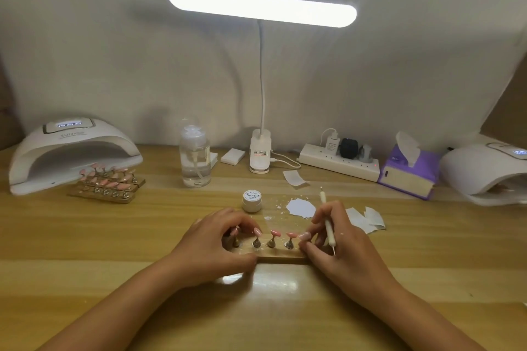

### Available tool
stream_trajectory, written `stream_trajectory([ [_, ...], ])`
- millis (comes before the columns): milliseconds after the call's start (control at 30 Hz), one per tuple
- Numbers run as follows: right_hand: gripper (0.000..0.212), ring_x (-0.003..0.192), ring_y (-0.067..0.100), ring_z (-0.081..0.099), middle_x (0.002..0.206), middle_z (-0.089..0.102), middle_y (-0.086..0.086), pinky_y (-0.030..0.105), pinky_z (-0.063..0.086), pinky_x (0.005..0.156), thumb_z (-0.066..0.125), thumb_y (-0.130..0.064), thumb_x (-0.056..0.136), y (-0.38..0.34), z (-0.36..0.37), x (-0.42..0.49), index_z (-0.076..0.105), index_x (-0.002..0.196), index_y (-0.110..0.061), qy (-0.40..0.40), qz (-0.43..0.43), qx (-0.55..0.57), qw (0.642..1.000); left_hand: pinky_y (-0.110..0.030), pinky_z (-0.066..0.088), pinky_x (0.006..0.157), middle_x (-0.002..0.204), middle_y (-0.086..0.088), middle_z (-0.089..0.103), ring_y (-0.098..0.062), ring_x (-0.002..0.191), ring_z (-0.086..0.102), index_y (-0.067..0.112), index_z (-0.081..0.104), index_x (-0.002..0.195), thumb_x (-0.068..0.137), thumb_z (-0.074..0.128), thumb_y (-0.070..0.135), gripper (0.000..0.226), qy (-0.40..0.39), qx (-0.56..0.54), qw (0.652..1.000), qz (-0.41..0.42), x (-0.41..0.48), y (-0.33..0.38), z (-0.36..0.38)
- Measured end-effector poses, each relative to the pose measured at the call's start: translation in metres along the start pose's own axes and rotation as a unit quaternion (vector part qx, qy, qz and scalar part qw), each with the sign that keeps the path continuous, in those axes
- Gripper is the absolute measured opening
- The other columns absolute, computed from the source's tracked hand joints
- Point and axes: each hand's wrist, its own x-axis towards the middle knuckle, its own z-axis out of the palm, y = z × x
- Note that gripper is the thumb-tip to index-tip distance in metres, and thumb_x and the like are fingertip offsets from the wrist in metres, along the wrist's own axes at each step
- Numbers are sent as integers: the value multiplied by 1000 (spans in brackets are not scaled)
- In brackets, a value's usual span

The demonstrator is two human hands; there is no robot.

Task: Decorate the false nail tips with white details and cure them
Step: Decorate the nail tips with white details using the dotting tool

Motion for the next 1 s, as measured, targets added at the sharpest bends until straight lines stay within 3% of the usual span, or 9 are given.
stream_trajectory([
  [200,35,88,7,66,89,64,-17,37,56,74,72,-14,89,3,0,0,43,102,-29,7,-2,34,999,-32,45,92,103,24,58,-1,101,54,45,64,95,58,62,57,38,18,-10,1000,14,-2,1,2],
  [367,44,94,5,62,94,61,-19,33,57,75,73,-16,86,2,1,-2,38,106,-33,0,-20,11,1000,-26,47,85,102,21,58,-2,98,53,42,64,98,64,67,44,34,34,-1,999,33,-5,5,3],
  [600,39,82,7,65,85,63,-11,29,56,69,70,-9,88,2,0,-1,41,105,-29,0,-22,24,999,-23,47,83,102,24,55,-2,100,53,41,64,99,65,67,44,34,32,13,998,48,-6,7,3],
  [733,46,85,9,63,91,61,-15,25,54,69,73,-10,85,1,-1,-1,38,105,-32,-7,-24,38,999,-23,46,85,106,26,54,-2,100,53,41,64,99,65,67,46,35,12,4,999,51,-4,6,3],
  [833,49,89,8,60,99,58,-23,27,53,73,79,-22,81,-3,1,-2,37,105,-33,-16,-31,32,999,-25,46,90,106,24,57,-2,103,54,41,65,100,67,71,45,34,-23,-6,999,32,-1,5,1],
  [1000,42,86,9,59,92,59,-20,31,52,75,78,-23,82,-4,1,0,41,98,-33,-32,-23,32,999,-14,46,78,102,26,56,2,94,54,47,62,106,72,79,42,38,-118,3,993,-10,11,9,-13],
])
